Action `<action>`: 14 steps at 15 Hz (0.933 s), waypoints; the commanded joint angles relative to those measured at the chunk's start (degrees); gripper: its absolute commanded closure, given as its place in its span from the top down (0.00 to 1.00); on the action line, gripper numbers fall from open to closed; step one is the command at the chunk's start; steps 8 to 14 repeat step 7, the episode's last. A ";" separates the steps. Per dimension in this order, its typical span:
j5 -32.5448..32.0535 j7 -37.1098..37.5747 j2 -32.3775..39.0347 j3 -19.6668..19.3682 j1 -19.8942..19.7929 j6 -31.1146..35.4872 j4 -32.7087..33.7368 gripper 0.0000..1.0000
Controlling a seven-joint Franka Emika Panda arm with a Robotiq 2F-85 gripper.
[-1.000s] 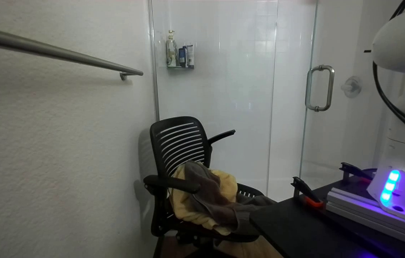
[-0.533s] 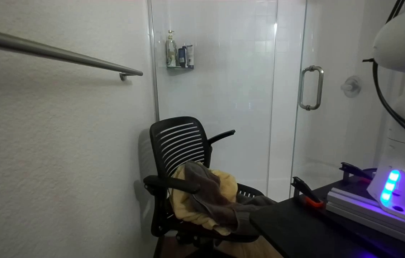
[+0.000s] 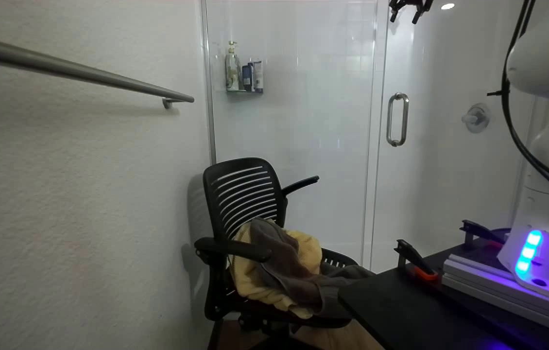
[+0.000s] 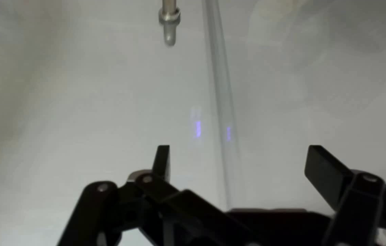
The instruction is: Close the door
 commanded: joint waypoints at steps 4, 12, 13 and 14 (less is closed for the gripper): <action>-8.21 -0.68 -4.07 4.88 5.10 -14.44 -6.36 1.00; -9.79 -0.01 -2.14 6.65 4.35 -16.44 -3.78 1.00; -9.79 -0.01 -2.14 6.65 4.35 -16.44 -3.78 1.00; -9.79 -0.01 -2.14 6.65 4.35 -16.44 -3.78 1.00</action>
